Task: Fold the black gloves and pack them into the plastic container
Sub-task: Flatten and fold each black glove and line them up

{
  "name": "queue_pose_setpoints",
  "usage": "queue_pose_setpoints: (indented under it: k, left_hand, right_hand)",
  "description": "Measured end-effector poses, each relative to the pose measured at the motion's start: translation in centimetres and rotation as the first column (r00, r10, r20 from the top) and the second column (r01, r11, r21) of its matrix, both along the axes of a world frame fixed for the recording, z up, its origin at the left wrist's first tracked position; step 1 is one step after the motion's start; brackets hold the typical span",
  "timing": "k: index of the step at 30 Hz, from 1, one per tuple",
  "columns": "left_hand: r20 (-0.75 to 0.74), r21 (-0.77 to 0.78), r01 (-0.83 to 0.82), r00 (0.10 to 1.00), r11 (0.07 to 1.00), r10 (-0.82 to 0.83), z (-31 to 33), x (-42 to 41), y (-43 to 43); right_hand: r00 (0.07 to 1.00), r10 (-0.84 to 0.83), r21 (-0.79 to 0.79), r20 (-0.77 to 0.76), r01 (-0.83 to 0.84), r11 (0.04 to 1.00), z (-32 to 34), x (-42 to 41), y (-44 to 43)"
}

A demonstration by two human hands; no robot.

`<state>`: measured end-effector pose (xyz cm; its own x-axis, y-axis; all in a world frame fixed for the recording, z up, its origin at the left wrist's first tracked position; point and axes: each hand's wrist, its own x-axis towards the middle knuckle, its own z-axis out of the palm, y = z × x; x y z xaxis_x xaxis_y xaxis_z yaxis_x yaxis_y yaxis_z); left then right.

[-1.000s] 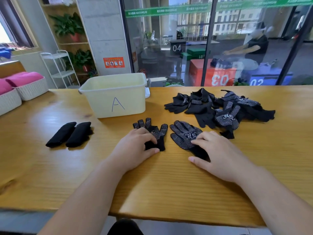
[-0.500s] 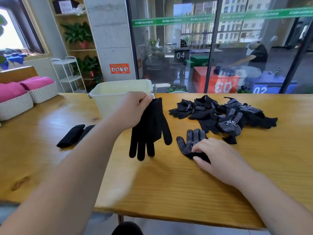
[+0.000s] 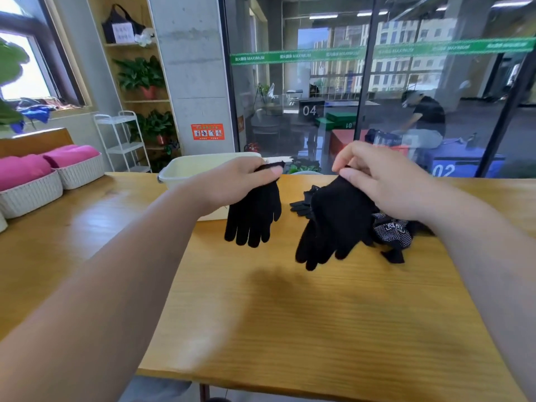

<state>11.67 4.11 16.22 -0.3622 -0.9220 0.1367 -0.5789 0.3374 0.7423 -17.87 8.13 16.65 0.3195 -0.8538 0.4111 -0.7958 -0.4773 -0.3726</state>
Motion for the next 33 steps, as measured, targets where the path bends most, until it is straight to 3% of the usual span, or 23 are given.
queue_pose_setpoints:
  k: [3,6,10,12,15,18,20,22,24,25,27,29,31,33]
  left_hand:
    - [0.165,-0.109,0.01,0.986,0.994,0.008,-0.1,0.4,-1.2]
    - [0.293,-0.372,-0.08,0.935,0.925,0.199,-0.2,0.1,-2.2]
    - [0.117,-0.65,-0.2,0.927,0.733,0.356,-0.5,0.0,-1.7]
    - [0.035,-0.702,-0.189,0.954,0.687,0.298,-1.5,0.0,-0.8]
    - [0.146,-0.646,-0.054,0.97,0.762,0.192,-5.5,-0.4,0.9]
    - [0.426,-0.496,0.132,0.898,0.858,0.108,-12.1,-0.6,2.7]
    - [0.517,-0.407,0.212,0.855,0.888,0.033,-15.7,-0.3,3.8]
    - [0.468,-0.403,0.2,0.884,0.893,0.013,-17.0,0.0,4.4]
    - [0.362,-0.43,0.15,0.932,0.89,0.018,-16.8,0.2,4.5]
    - [0.334,-0.434,0.122,0.942,0.892,0.034,-16.8,0.3,4.3]
    - [0.394,-0.338,0.119,0.919,0.934,0.026,-17.1,0.2,3.9]
    - [0.536,-0.15,0.168,0.842,0.974,-0.063,-17.6,0.0,3.8]
    - [0.616,-0.085,0.179,0.782,0.98,-0.089,-18.2,0.3,4.0]
    - [0.606,-0.107,0.155,0.793,0.982,-0.059,-18.2,1.1,4.3]
  right_hand:
    - [0.998,0.023,0.122,-0.061,-0.015,0.992,1.1,-0.1,-1.3]
    - [0.997,-0.033,0.03,-0.07,0.035,0.999,1.0,0.1,-2.9]
    - [0.996,-0.093,-0.277,-0.003,0.088,0.957,0.4,0.4,-3.3]
    - [0.996,-0.08,-0.362,-0.027,0.065,0.93,-0.5,0.5,-2.3]
    - [0.987,-0.06,-0.318,-0.152,0.009,0.948,-4.4,1.2,-0.4]
    - [0.965,0.058,-0.063,-0.254,-0.076,0.995,-11.2,1.8,1.6]
    - [0.953,0.14,0.104,-0.27,-0.115,0.988,-15.4,1.8,2.8]
    - [0.98,0.13,0.093,-0.152,-0.117,0.989,-17.5,1.4,3.6]
    - [1.0,0.017,-0.001,-0.024,-0.017,1.0,-18.1,1.1,3.7]
    - [0.999,-0.046,-0.01,-0.028,0.046,0.999,-18.3,1.0,3.5]
    - [0.977,-0.122,0.125,-0.176,0.145,0.982,-18.6,1.2,3.1]
    - [0.943,-0.049,0.28,-0.329,0.147,0.949,-18.9,1.3,3.0]
    - [0.933,0.03,0.338,-0.358,0.1,0.936,-18.7,1.1,3.4]
    - [0.955,0.045,0.338,-0.292,0.059,0.939,-18.0,0.8,4.2]
